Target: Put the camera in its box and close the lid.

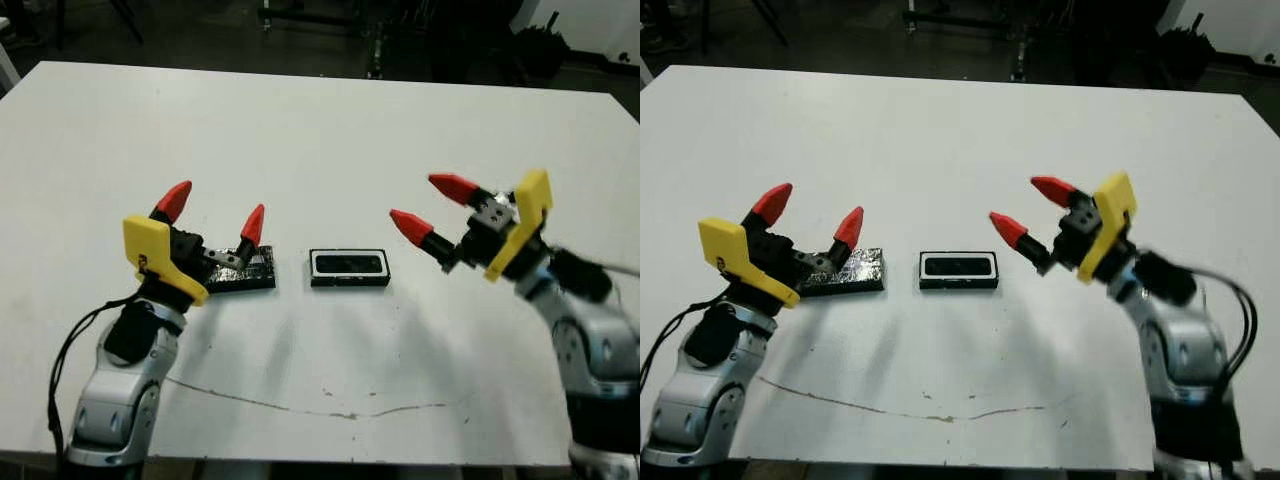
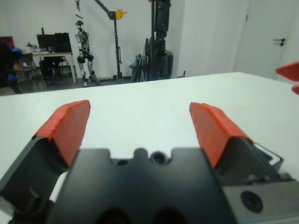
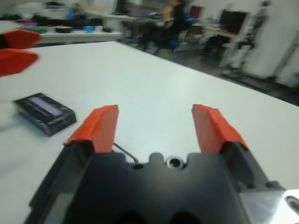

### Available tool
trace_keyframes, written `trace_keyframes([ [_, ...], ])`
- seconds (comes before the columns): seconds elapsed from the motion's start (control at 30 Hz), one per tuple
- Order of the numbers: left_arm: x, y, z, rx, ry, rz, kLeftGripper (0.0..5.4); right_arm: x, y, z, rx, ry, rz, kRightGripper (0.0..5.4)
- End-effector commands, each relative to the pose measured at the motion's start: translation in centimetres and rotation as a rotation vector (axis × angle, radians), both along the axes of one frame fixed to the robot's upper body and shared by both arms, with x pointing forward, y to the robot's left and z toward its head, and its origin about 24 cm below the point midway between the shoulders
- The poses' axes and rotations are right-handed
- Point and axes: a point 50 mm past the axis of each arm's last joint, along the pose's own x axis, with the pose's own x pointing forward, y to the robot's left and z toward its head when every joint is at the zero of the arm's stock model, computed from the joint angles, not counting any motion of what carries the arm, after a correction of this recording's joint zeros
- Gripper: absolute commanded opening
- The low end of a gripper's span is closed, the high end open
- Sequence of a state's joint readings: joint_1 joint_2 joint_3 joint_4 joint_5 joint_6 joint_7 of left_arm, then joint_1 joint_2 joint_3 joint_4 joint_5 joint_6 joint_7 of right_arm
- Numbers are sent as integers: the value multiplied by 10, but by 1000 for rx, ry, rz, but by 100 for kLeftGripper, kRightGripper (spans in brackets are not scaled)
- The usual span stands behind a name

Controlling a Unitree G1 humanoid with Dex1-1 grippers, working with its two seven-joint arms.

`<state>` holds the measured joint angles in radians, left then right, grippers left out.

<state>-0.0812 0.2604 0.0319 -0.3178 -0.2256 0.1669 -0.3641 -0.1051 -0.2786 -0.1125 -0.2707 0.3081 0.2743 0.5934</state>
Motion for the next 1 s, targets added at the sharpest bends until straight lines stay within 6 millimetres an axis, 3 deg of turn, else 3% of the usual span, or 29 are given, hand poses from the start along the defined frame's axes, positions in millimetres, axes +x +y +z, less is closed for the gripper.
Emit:
trace_keyframes([
  [0.03, 7, 13, 14, 173, -22, -95, 540, -20, -12, -6, -6, -38, -121, 350],
  [0.23, 22, 30, 37, 428, -14, -267, 540, -53, -26, -18, 80, -61, -240, 260],
  [0.47, 41, 43, 47, 494, 187, -453, 540, -68, -32, -21, 138, -33, -349, 151],
  [0.57, 51, 48, 40, 447, 327, -560, 540, -68, -34, -20, 155, -48, -358, 107],
  [0.8, 65, 54, 22, 491, 437, -753, 540, -63, -39, -19, 153, -79, -365, 5],
  [1.0, 74, 55, 12, 550, 477, -799, 540, -64, -39, -19, 142, -84, -377, 1],
])
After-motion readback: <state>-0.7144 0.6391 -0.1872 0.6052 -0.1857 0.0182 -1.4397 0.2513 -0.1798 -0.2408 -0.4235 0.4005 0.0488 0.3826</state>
